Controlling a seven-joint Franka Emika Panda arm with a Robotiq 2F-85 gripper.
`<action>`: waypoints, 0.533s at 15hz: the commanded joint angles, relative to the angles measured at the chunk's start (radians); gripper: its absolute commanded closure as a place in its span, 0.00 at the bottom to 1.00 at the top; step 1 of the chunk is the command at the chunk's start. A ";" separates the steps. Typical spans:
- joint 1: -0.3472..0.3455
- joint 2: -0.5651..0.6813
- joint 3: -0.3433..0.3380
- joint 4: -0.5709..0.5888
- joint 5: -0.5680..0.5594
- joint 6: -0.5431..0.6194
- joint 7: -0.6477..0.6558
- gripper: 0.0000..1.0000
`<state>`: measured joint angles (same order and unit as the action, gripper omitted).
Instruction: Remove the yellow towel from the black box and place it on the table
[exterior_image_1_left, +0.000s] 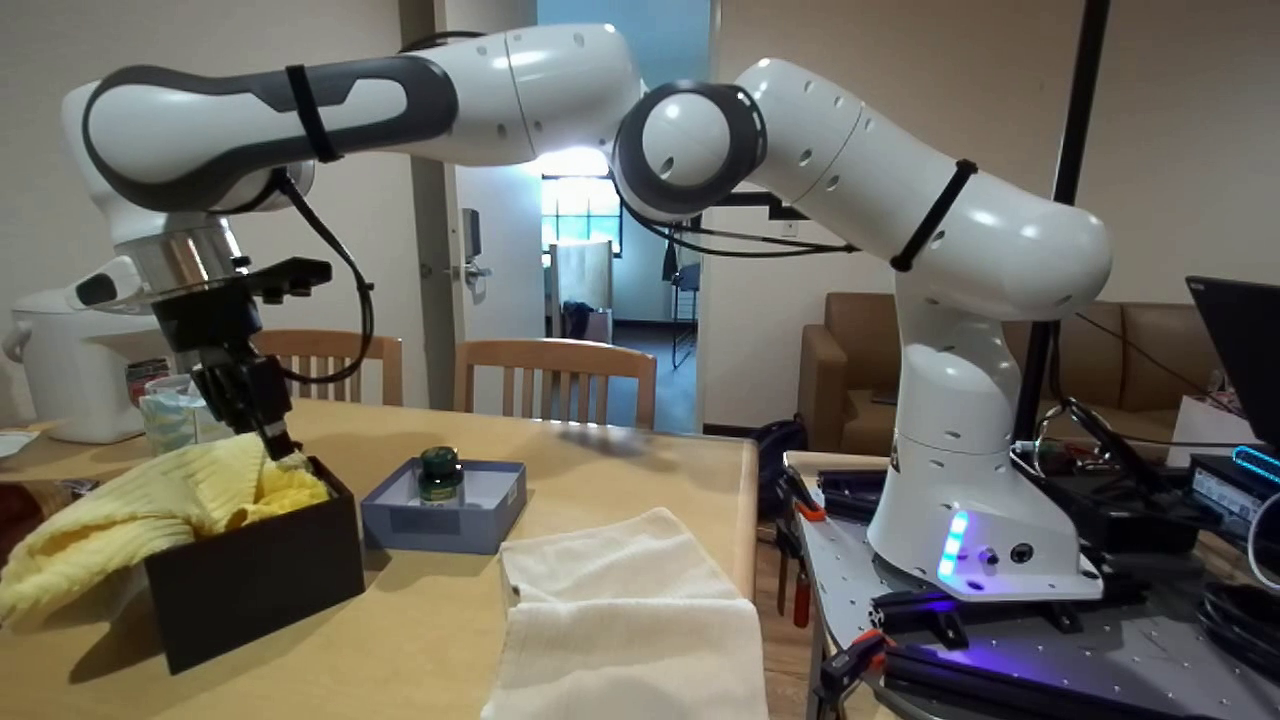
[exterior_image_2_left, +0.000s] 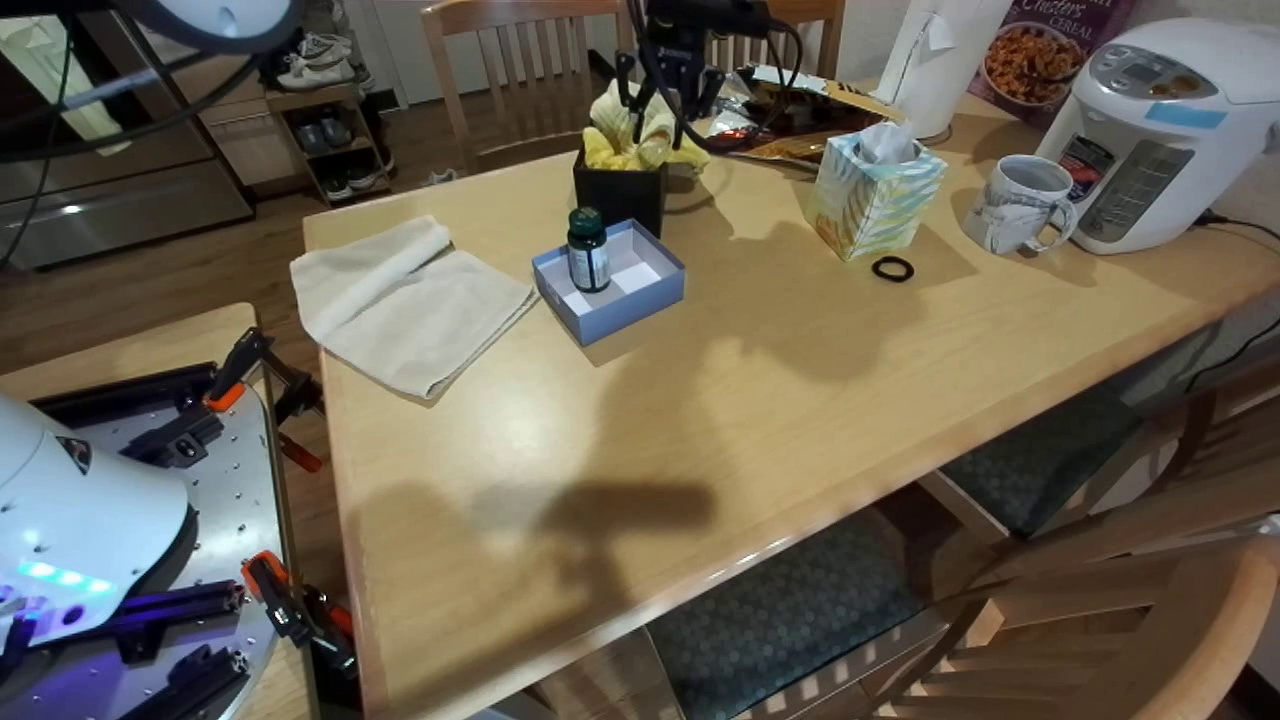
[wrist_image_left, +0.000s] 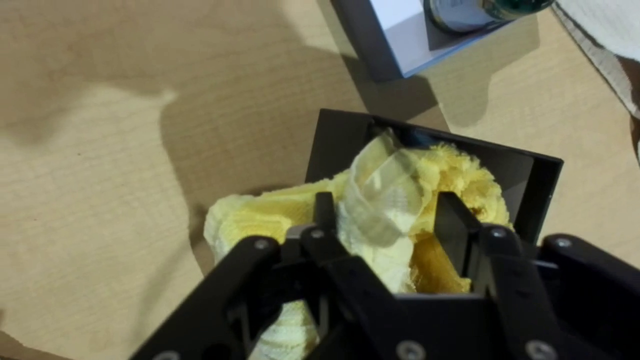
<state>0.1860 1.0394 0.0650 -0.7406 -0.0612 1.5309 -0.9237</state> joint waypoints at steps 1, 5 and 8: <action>0.006 0.035 -0.010 0.066 -0.011 -0.013 -0.004 0.76; 0.001 0.024 -0.008 0.074 0.001 -0.032 -0.005 0.95; -0.004 0.000 0.001 0.084 0.012 -0.061 -0.009 0.97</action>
<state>0.1862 1.0451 0.0581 -0.7055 -0.0594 1.5224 -0.9237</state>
